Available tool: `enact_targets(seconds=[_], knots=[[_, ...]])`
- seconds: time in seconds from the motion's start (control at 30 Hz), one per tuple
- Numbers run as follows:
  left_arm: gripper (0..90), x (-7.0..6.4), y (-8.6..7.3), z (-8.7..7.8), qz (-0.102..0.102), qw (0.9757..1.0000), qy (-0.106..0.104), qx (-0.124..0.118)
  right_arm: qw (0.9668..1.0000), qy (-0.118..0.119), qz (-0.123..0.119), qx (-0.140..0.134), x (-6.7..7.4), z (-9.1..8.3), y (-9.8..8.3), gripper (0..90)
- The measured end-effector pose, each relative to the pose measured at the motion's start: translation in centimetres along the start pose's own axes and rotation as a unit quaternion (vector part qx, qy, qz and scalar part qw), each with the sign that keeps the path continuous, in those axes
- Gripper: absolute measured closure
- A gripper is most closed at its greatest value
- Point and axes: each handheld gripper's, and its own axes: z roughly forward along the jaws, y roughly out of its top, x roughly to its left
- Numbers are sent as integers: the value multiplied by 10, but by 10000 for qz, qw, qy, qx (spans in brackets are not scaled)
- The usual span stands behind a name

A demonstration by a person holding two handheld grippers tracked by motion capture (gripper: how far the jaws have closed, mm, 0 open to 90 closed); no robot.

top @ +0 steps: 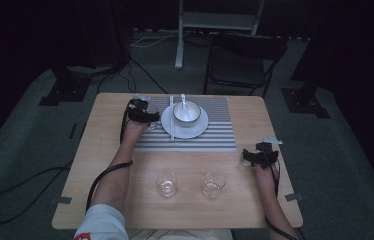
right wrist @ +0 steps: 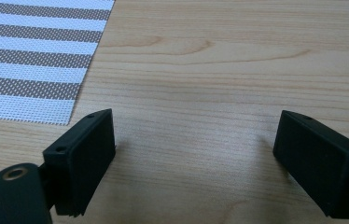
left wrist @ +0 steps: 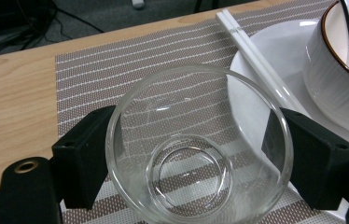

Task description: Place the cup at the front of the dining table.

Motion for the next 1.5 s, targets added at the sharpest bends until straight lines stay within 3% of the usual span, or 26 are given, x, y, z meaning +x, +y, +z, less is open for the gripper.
enact_targets(seconds=[0.1,0.2,0.33,0.37,0.4,0.43,0.53,0.6,0.7,0.83,0.9,0.93,1.07,1.1,1.23,1.3,1.4,1.5], knots=[[181,-1,0,0,17,10000,38,27,10000,1,1,-2,0,0,0,121],[179,1,1,-1,-147,9998,-51,81,10000,3,2,-3,0,0,0,121],[175,1,2,-5,-138,9999,-20,15,10000,3,3,-3,0,0,0,121],[104,2,2,-5,-162,9998,-88,4,10000,3,2,-3,0,0,0,121],[104,2,3,-6,-191,9997,-165,24,10000,3,3,-3,0,0,0,121],[104,2,3,-7,-172,9998,-53,-2,10000,4,4,-3,0,0,0,121],[99,5,5,-14,-213,9997,-46,-118,10000,4,4,-4,0,0,0,120],[22,8,6,-15,-274,9994,-192,-65,10000,4,4,-3,0,0,0,121],[22,8,6,-15,-230,9996,-181,47,10000,4,4,-3,0,0,0,120],[21,10,2,-23,-271,9996,-60,-74,10000,3,3,-3,0,0,0,120],[22,11,1,-25,-335,9993,-80,-169,10000,4,3,-3,0,0,0,120],[22,14,-2,-28,-398,9986,-203,-271,10000,4,3,-3,0,0,0,120],[22,17,-7,-33,-339,9991,0,-271,10000,4,3,-3,0,0,0,120],[22,17,-8,-35,-350,9988,-129,-325,10000,4,1,-2,0,0,0,121],[22,17,-12,-45,-167,9991,-68,-377,10000,2,1,0,0,0,0,120],[22,18,-12,-47,-184,9990,-92,-400,10000,3,3,0,0,0,0,120],[23,22,-18,-52,-379,9980,-146,-476,10000,1,2,1,0,0,0,121],[22,23,-24,-53,-300,9984,-128,-464,10000,1,2,0,0,0,0,120]])
